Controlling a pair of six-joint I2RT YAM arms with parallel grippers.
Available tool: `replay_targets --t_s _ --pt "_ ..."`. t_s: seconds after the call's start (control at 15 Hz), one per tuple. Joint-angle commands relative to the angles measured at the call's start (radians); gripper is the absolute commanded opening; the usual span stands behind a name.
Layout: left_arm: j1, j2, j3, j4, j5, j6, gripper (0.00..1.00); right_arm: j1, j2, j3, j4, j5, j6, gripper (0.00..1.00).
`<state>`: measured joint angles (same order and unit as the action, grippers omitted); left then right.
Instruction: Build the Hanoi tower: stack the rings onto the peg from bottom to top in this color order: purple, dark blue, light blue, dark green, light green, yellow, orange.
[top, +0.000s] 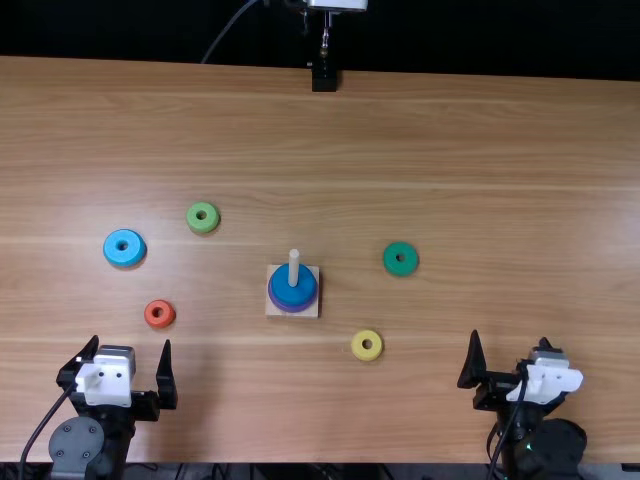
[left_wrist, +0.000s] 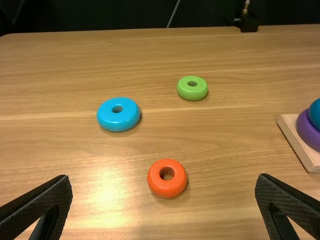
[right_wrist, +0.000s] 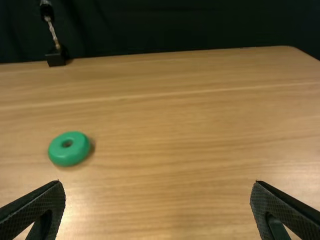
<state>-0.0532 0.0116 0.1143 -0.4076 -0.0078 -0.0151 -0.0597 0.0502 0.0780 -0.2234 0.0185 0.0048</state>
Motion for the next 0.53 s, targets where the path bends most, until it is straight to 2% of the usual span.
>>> replay_targets --t_s 0.0,0.47 --pt "-0.01 -0.012 -0.114 -0.045 -0.005 0.002 1.0 -0.002 -0.035 -0.041 -0.006 -0.004 -0.001 1.0" --pt "-0.01 -0.012 -0.114 -0.045 -0.005 0.004 1.0 -0.003 -0.05 -0.063 -0.083 -0.006 0.001 1.0"
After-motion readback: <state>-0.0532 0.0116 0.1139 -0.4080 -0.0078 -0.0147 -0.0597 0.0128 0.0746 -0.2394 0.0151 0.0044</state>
